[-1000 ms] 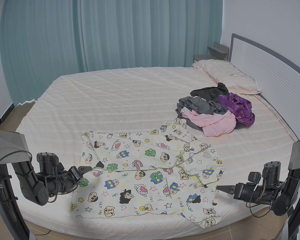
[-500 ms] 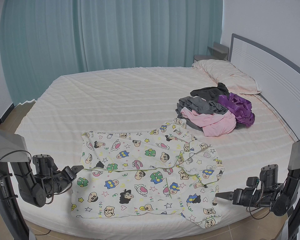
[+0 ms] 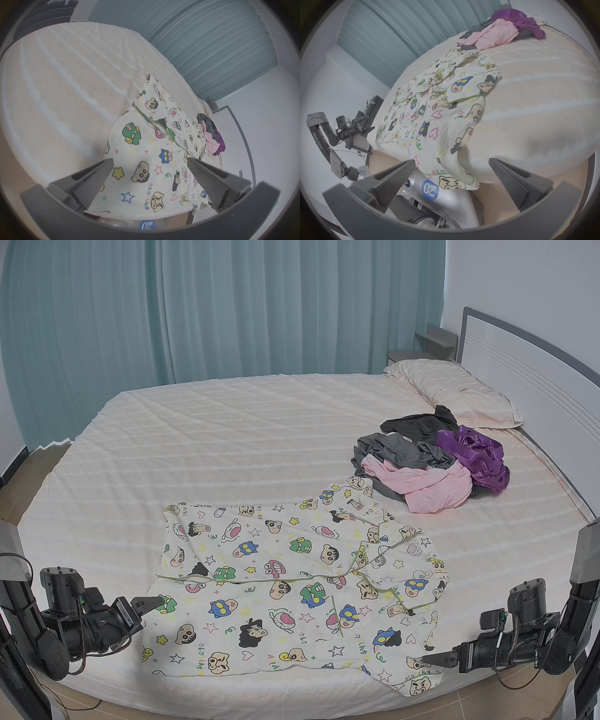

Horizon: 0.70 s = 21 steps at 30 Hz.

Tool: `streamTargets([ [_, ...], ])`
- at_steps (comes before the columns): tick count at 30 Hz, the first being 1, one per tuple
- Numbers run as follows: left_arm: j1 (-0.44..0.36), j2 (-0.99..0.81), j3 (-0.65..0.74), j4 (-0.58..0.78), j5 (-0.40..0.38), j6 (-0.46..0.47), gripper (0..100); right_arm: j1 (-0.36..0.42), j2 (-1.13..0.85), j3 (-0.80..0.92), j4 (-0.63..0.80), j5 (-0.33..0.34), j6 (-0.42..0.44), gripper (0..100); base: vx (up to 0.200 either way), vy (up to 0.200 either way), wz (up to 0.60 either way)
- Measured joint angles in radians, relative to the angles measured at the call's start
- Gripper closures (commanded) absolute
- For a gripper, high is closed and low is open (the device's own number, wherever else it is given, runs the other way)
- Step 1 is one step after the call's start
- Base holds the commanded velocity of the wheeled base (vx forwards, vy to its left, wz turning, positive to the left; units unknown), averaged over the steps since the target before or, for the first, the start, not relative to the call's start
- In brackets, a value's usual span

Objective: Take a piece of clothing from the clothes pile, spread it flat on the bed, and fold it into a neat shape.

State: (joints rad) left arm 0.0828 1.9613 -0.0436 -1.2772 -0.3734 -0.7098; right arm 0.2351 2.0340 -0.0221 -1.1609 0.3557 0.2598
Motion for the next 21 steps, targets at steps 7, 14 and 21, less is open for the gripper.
streamTargets([
  [7, -0.007, -0.014, 0.024, 0.001, -0.012, 0.0, 0, 0.074, 0.076, -0.018, -0.037, 0.001, -0.002, 100, 0.0, 0.0, 0.0],
  [14, -0.01, -0.015, 0.026, 0.002, -0.016, 0.001, 0, 0.081, 0.102, -0.043, -0.066, 0.029, 0.029, 100, 0.0, 0.0, 0.0],
  [21, -0.022, 0.005, 0.026, 0.002, -0.018, 0.006, 0, 0.058, 0.07, -0.097, -0.16, 0.039, 0.159, 100, 0.0, 0.0, 0.0],
])
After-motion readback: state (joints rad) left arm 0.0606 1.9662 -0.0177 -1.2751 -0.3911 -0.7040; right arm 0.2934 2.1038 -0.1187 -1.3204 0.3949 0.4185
